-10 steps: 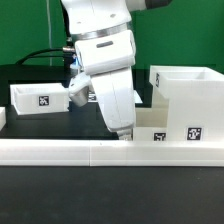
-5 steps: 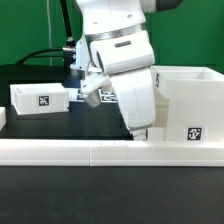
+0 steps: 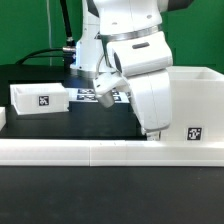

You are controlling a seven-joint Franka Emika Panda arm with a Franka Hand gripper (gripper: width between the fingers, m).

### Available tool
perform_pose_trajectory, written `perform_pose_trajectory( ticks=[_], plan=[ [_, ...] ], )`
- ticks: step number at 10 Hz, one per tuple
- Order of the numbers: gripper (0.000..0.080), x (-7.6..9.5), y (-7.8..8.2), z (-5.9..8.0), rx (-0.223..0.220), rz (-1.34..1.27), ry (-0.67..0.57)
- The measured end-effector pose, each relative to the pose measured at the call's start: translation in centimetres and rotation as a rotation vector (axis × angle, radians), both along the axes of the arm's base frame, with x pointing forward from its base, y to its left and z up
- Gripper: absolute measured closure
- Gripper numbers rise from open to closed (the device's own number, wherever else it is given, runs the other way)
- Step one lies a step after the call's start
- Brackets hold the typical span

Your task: Assemble drawer

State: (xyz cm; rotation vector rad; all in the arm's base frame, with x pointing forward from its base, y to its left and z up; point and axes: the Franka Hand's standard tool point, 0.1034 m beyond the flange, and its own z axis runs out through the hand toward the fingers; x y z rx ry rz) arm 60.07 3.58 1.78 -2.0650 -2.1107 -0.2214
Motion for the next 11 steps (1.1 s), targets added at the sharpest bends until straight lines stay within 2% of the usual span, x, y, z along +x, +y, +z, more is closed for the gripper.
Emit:
perform_pose_trajectory(
  ticks=[1,2,3,4,6,8,11],
  plan=[
    [0.0151,0.0,0.0,0.0,0.0,-0.007,0.002],
    [0.0151,-0.1,-0.7,-0.1,-0.003,-0.008,0.002],
    [0.0151,-0.1,-2.4,0.0,-0.012,0.006,-0.001],
    [0.0151,-0.2,-4.7,0.7,-0.025,-0.008,-0.005],
    [0.0151,-1.1,-7.4,2.5,-0.049,-0.052,-0.029],
    [0.0151,-3.2,-9.5,4.1,-0.081,-0.116,-0.08],
    [0.0151,-8.1,-11.2,5.4,-0.118,-0.219,-0.056]
  ],
)
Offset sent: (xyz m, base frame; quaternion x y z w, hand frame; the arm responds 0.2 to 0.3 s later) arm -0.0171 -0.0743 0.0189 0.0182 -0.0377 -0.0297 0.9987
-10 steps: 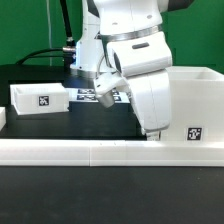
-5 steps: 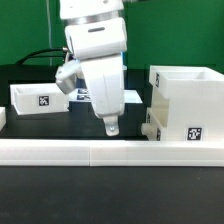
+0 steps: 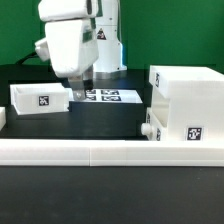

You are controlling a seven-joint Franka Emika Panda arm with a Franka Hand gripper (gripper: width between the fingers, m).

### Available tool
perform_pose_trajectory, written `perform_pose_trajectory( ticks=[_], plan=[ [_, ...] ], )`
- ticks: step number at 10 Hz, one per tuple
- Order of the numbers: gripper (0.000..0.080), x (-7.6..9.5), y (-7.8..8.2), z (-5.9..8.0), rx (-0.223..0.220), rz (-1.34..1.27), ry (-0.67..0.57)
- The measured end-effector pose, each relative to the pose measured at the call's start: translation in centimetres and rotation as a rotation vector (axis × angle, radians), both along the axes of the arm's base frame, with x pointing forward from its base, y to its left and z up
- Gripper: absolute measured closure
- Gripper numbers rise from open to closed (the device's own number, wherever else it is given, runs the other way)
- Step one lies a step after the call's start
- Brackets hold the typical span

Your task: Assemble drawer

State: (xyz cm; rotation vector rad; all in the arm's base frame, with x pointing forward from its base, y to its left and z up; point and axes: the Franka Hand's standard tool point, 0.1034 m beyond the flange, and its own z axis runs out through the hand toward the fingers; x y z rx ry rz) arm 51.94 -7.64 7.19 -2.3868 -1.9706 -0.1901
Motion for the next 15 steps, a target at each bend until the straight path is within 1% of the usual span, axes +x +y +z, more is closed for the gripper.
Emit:
perform_pose_trajectory(
  ticks=[1,2,5,7,8,10,12,13,14,15],
  plan=[
    [0.0151,-0.5,-0.8,0.1,-0.004,-0.017,0.003],
    [0.0151,-0.3,-0.5,0.0,-0.001,-0.021,0.005],
    [0.0151,-0.4,-0.5,-0.1,0.004,-0.074,0.012],
    [0.0151,-0.6,-0.5,-0.3,0.014,-0.217,0.028],
    [0.0151,-1.6,-1.0,-0.7,0.012,-0.289,0.019],
    [0.0151,-4.8,-2.0,-1.1,0.002,-0.442,0.031],
    [0.0151,-7.5,-3.7,-0.6,-0.006,-0.534,0.039],
    [0.0151,-8.2,-4.3,-0.3,-0.001,-0.607,0.045],
    [0.0151,-8.1,-4.4,-0.1,0.005,-0.66,0.046],
    [0.0151,-8.2,-4.2,-0.2,0.008,-0.686,0.052]
  ],
)
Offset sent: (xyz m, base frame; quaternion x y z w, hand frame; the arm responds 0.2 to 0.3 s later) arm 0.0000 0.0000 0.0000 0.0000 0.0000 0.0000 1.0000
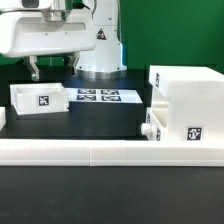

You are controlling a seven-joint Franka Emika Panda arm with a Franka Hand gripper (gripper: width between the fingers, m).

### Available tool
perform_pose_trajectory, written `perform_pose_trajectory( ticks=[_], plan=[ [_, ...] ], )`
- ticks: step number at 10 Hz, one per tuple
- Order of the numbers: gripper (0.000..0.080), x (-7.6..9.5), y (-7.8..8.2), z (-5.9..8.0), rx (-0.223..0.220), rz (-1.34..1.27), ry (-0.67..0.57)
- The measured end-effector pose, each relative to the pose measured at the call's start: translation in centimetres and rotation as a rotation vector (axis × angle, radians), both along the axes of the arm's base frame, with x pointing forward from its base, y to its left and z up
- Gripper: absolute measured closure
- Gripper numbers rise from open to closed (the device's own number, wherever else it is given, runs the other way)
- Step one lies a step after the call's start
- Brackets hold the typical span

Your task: Assemble drawer

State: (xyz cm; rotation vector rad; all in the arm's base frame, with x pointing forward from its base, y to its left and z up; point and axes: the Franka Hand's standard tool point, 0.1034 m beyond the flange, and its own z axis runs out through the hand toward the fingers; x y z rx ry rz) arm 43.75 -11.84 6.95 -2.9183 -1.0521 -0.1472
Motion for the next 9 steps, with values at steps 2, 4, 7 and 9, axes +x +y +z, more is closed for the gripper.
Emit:
perform_pose_trajectory(
  ticks=[2,4,7,9],
  plan=[
    [0.0151,0.0,0.0,0.0,0.0,0.001,0.001],
    [0.0151,-0.1,0.0,-0.1,0.001,0.001,0.002],
    [0.0151,-3.5,-0.3,-1.8,-0.01,-0.054,0.007],
    [0.0151,-4.9,-0.7,-3.2,-0.018,-0.086,-0.011]
  ],
)
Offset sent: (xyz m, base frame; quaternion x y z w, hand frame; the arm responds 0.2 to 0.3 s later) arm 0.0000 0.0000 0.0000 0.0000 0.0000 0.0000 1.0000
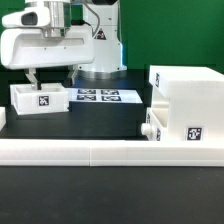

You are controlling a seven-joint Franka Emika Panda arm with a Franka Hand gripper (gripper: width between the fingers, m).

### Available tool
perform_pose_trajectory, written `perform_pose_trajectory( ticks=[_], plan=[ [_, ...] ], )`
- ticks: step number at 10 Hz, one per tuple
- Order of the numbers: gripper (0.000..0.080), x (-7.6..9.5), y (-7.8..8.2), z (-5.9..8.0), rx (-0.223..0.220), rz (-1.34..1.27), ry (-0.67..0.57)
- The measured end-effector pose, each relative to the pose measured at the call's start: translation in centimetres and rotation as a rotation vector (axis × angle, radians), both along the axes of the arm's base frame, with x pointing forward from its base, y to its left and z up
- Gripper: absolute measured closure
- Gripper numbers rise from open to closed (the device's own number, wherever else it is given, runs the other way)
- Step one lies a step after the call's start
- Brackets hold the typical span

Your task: Assemble drawer

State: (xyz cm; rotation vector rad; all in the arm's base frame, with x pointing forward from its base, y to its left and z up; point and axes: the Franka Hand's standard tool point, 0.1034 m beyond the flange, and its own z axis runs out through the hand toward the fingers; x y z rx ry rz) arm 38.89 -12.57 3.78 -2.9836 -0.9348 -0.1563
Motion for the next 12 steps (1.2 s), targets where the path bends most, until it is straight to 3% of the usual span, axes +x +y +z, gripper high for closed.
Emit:
perform_pose_trajectory(
  ticks=[5,8,11,12],
  plan=[
    [0.0151,0.2,0.4,0.0,0.009,-0.04,0.008],
    [0.0151,-1.0,1.3,-1.5,0.023,-0.09,0.036],
    [0.0151,-2.5,0.8,-3.1,0.019,-0.094,0.029],
    [0.0275,-2.6,0.8,-3.2,0.019,-0.096,0.03]
  ],
)
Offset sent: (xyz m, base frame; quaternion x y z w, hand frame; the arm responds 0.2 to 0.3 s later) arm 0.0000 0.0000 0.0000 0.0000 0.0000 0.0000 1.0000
